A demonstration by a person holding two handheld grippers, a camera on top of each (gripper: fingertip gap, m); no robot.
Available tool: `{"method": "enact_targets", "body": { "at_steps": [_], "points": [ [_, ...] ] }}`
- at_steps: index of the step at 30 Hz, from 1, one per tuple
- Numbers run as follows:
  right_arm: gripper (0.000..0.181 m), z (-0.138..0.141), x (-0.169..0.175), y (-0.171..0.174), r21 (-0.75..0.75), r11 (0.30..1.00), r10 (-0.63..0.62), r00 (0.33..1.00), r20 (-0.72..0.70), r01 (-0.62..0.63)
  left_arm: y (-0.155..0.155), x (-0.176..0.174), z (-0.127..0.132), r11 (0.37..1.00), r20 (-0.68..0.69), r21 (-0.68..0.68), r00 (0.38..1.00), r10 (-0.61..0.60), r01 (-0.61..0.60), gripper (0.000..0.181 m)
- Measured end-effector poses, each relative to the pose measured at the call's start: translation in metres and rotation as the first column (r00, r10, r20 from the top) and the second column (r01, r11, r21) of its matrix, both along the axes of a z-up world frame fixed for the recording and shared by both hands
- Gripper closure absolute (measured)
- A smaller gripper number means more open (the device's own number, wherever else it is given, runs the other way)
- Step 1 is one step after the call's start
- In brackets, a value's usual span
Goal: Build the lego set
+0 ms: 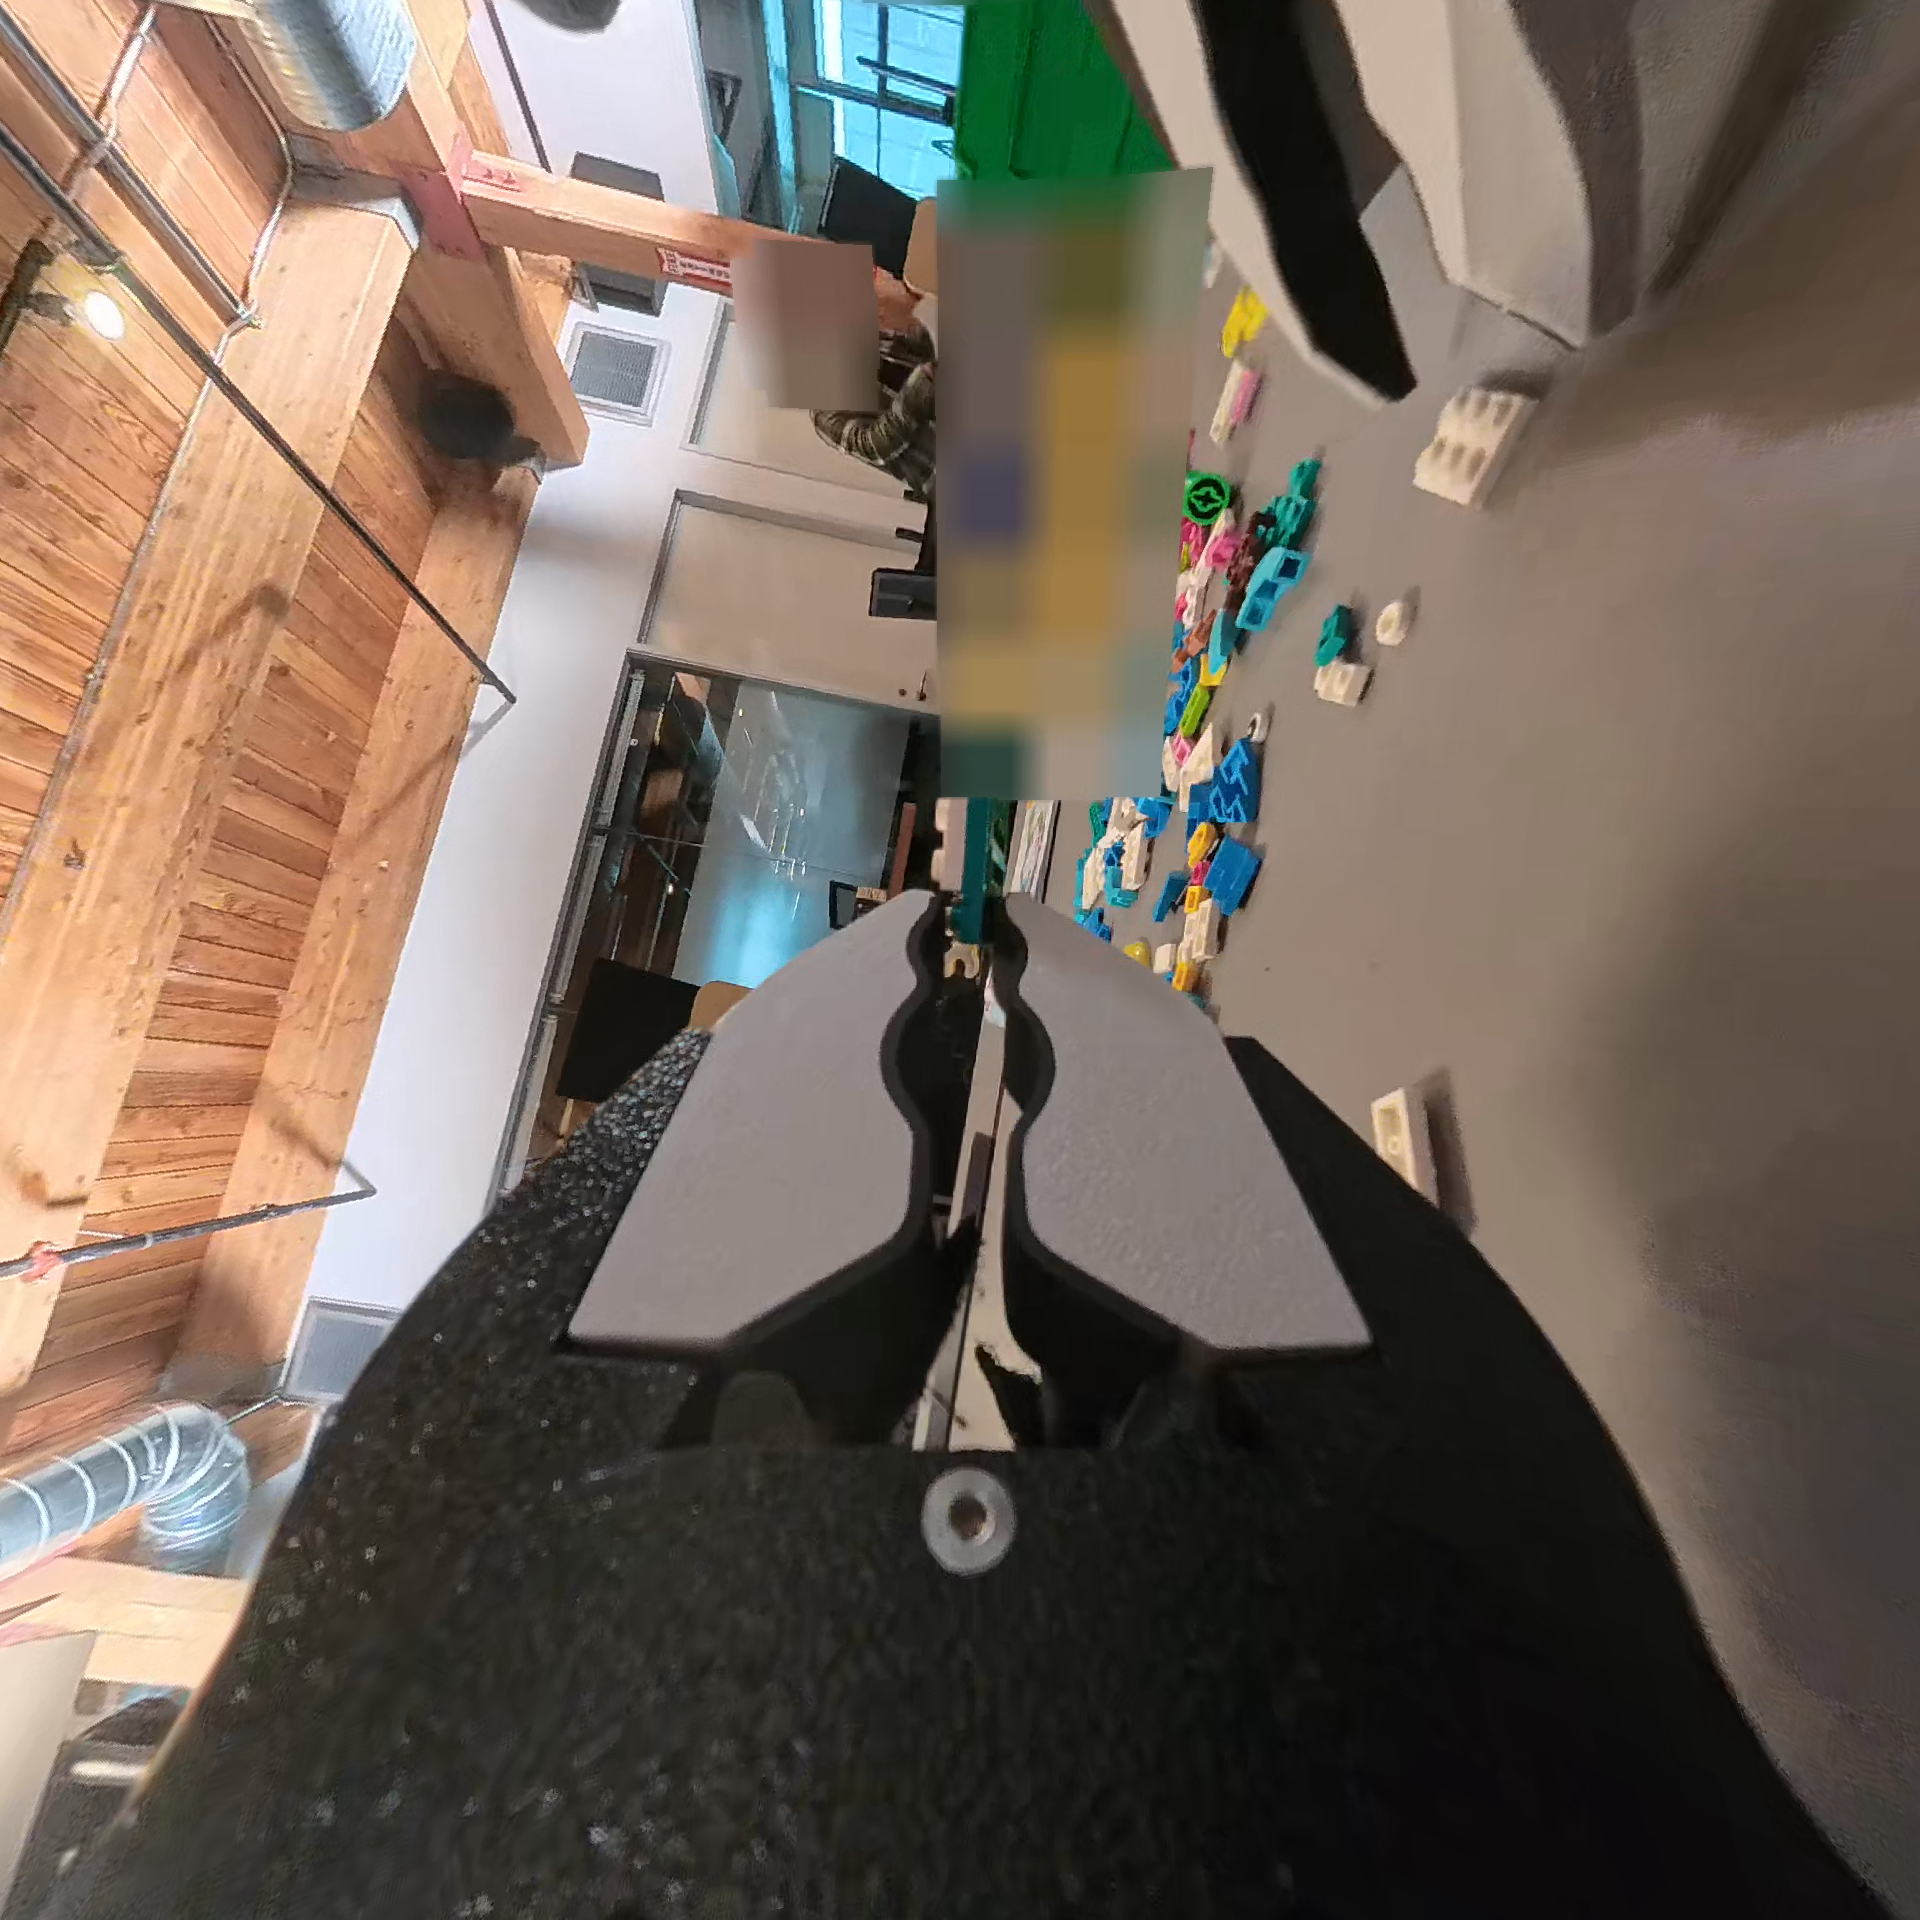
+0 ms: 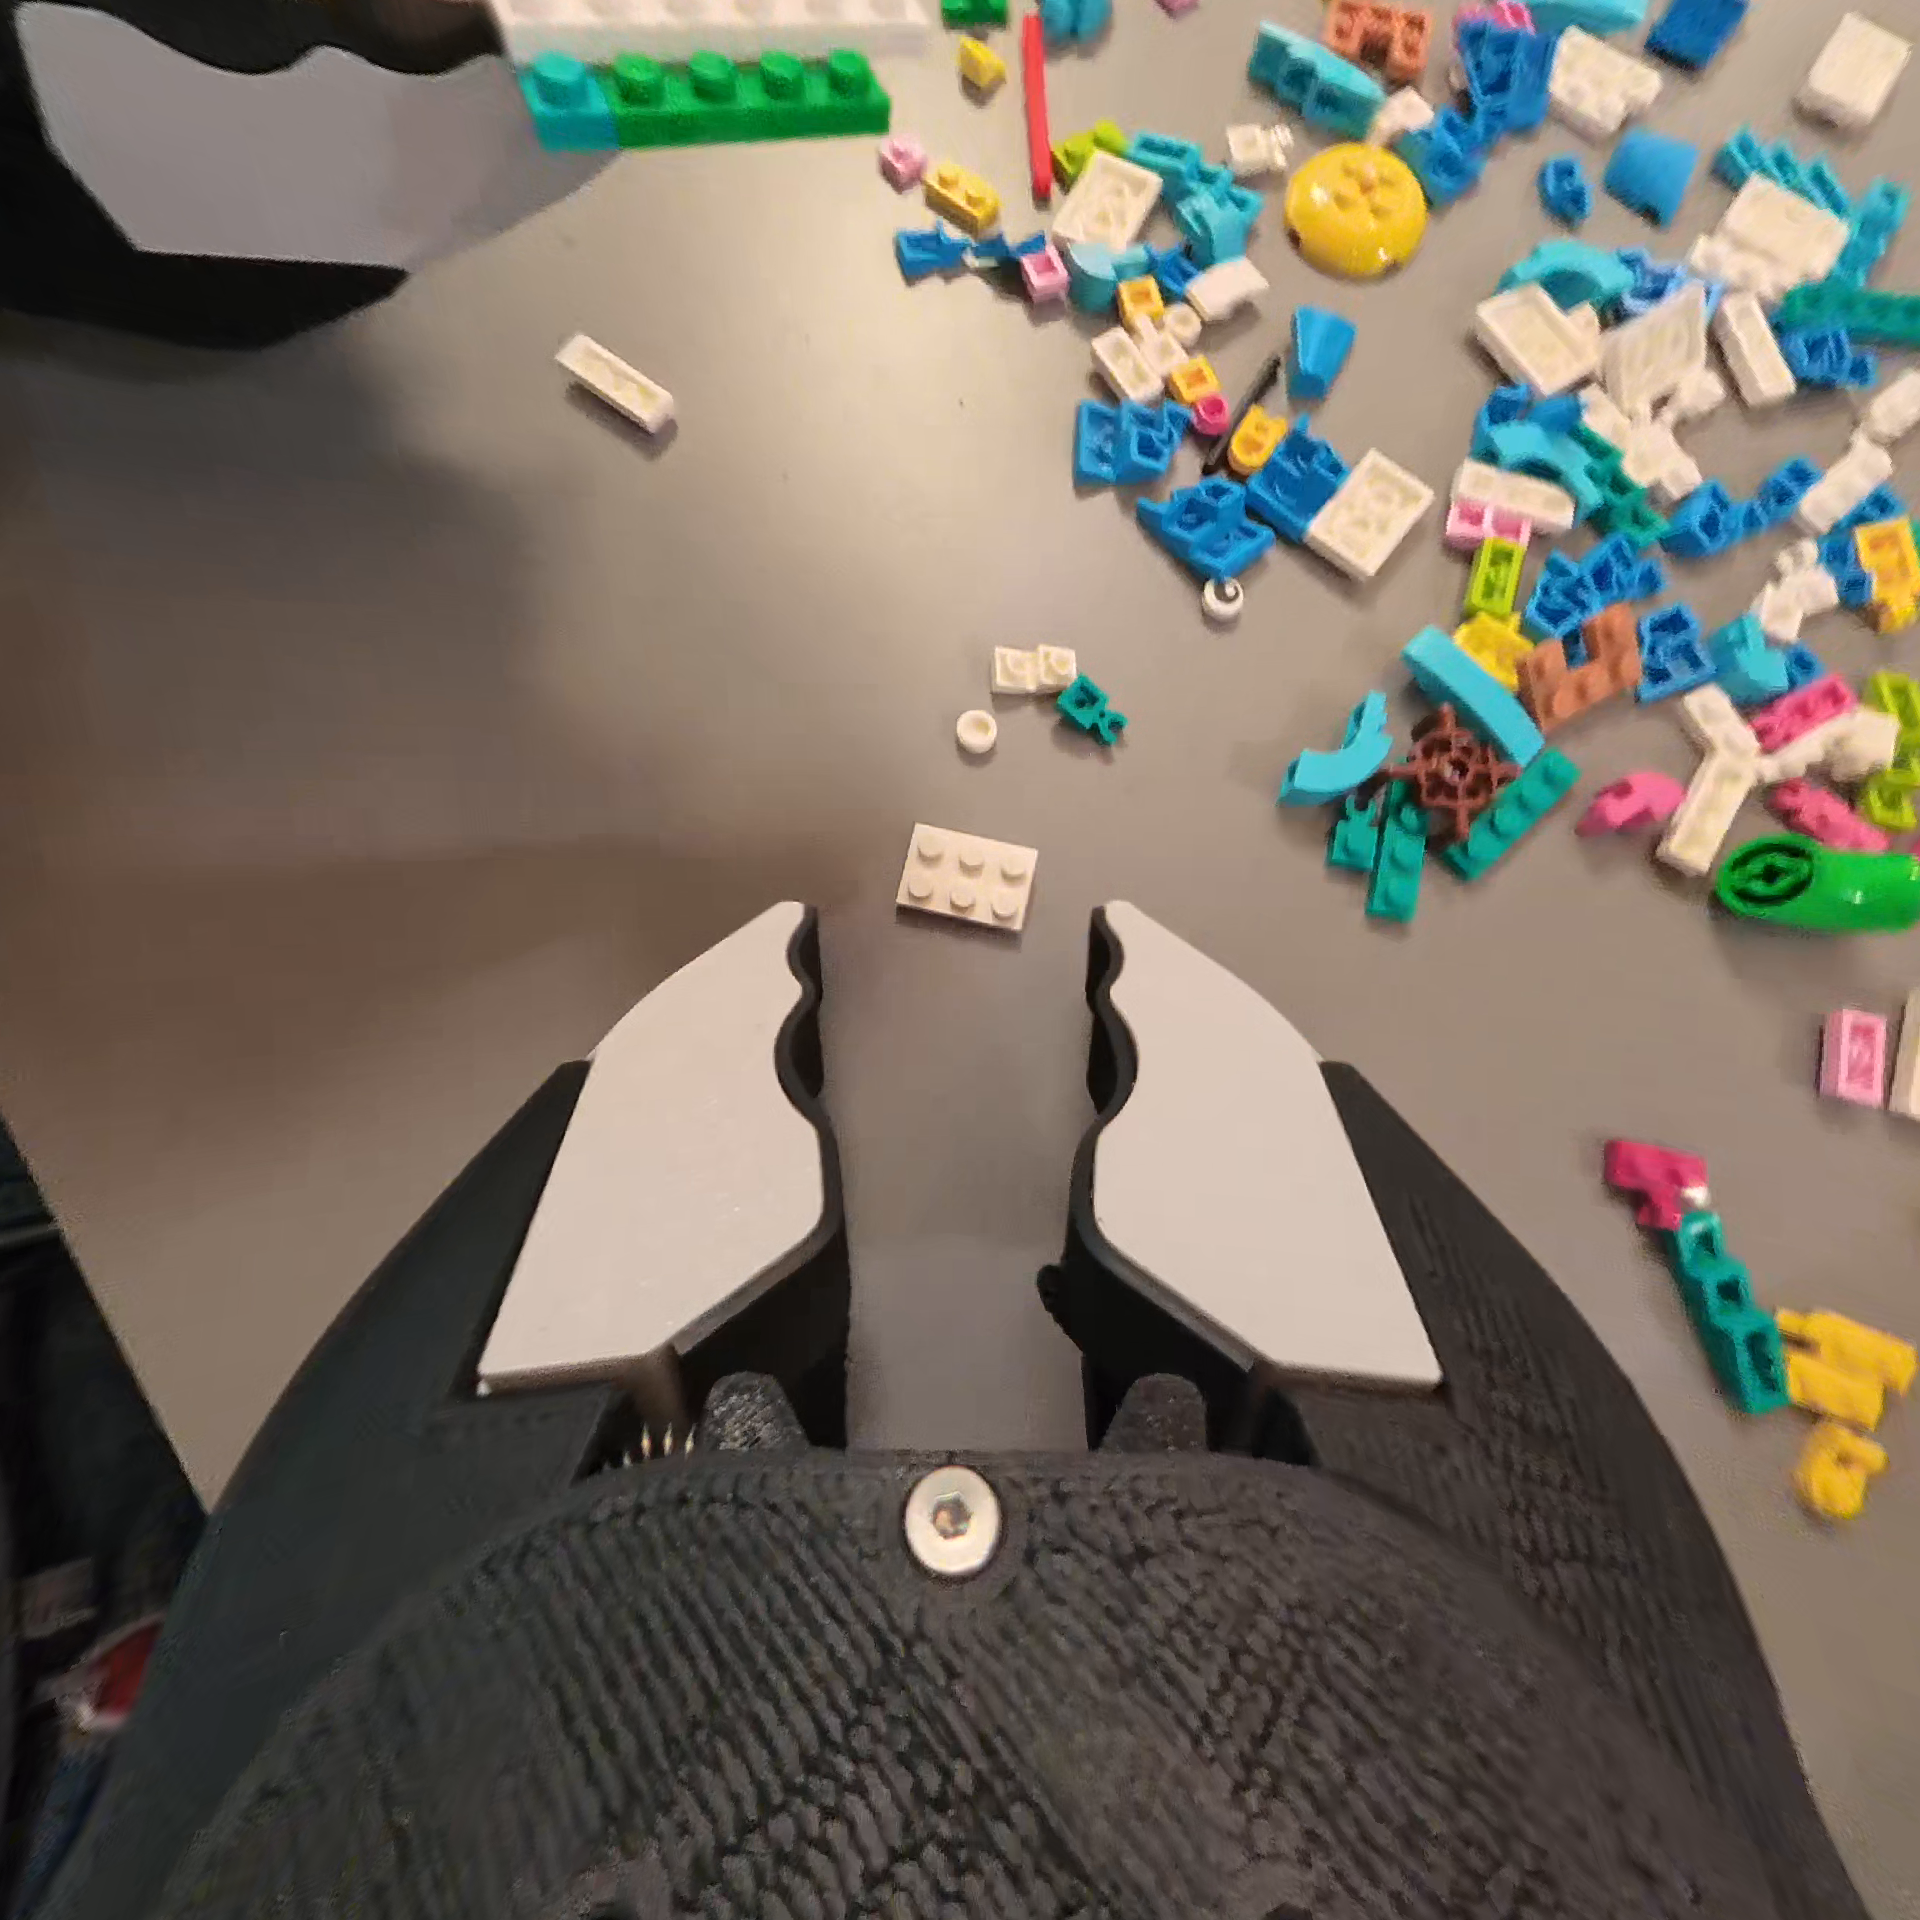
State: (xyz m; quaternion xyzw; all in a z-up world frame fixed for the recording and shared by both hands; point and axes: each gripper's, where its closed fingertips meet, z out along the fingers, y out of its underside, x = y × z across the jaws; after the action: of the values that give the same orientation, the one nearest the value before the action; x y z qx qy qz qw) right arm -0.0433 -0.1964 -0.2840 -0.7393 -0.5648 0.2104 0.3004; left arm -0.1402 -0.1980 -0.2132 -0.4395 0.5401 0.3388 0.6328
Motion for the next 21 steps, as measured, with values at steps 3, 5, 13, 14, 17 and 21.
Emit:
{"method": "enact_targets", "body": {
  "at_steps": [3, 5, 13, 14, 17, 21],
  "points": [
    [0.130, -0.003, -0.002, -0.003, 0.007, 0.998, -0.067, 0.998, -0.006, 0.067, -0.001, 0.003, -0.003, 1.000, -0.035, 0.008, 0.999, -0.003, 0.003, 0.174],
    [0.131, -0.003, -0.002, -0.002, 0.025, 0.997, -0.076, 0.997, 0.007, 0.076, -0.003, 0.005, -0.003, 1.000, -0.037, 0.010, 0.999, -0.015, 0.016, 0.174],
    [0.159, -0.004, -0.010, 0.001, -0.037, 0.999, 0.018, 1.000, -0.022, -0.019, -0.009, 0.012, -0.004, 0.998, -0.055, 0.020, 0.996, -0.065, 0.066, 0.174],
    [0.159, -0.004, -0.010, 0.000, -0.030, 0.999, 0.044, 0.999, -0.014, -0.044, -0.009, 0.012, -0.004, 0.998, -0.056, 0.022, 0.996, -0.066, 0.067, 0.174],
    [0.159, 0.010, -0.012, 0.003, 0.054, 0.991, 0.125, 0.992, -0.009, -0.124, -0.009, 0.013, -0.002, 0.998, -0.037, 0.032, 0.997, -0.061, 0.063, 0.174],
    [0.159, 0.063, -0.029, -0.008, 0.097, 0.956, 0.287, 0.951, -0.115, -0.277, -0.006, 0.012, 0.005, 0.998, 0.012, 0.051, 1.000, -0.025, 0.025, 0.174]
  ]
}}
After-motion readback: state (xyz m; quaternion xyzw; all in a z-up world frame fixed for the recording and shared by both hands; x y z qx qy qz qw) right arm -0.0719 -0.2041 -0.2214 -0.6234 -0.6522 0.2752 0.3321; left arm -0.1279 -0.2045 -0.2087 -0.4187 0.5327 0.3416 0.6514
